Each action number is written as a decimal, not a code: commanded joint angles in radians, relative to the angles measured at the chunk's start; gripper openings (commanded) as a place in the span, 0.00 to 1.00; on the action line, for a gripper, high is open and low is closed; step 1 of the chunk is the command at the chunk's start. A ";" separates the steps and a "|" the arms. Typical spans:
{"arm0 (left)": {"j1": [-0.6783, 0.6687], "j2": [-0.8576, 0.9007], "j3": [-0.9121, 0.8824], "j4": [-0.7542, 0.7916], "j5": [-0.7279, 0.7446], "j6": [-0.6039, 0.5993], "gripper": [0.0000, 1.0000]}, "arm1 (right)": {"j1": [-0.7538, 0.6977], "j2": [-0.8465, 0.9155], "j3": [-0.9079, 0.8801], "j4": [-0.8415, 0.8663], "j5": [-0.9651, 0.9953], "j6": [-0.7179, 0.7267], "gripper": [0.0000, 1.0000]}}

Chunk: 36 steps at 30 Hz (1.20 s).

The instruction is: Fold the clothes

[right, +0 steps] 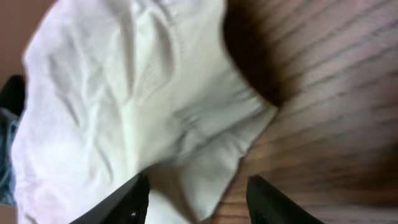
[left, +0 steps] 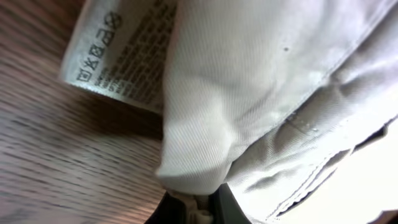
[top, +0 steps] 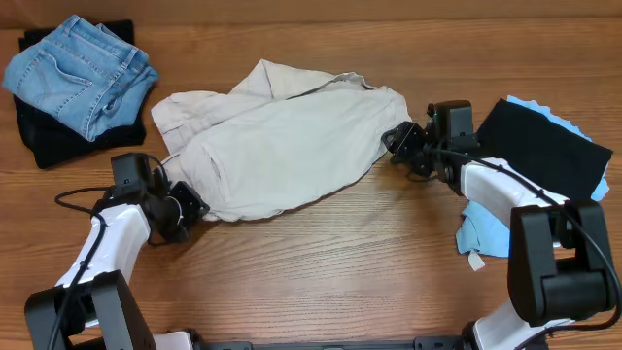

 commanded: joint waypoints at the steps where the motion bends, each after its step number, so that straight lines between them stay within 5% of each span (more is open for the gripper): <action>1: 0.006 0.005 0.028 0.004 0.069 -0.011 0.04 | 0.037 0.019 -0.002 0.069 -0.023 0.027 0.54; 13: 0.006 0.005 0.028 0.004 0.128 0.012 0.04 | 0.099 0.145 0.020 0.280 -0.122 -0.046 0.59; 25: 0.007 0.005 0.028 -0.008 0.116 0.064 0.04 | -0.127 -0.016 0.135 -0.005 -0.130 -0.116 0.70; 29: 0.007 0.005 0.028 -0.007 0.116 0.064 0.04 | -0.177 -0.013 0.135 -0.024 -0.093 -0.277 0.70; 36: 0.007 0.005 0.028 -0.014 0.113 0.064 0.04 | -0.174 0.092 0.134 -0.033 -0.023 -0.314 0.64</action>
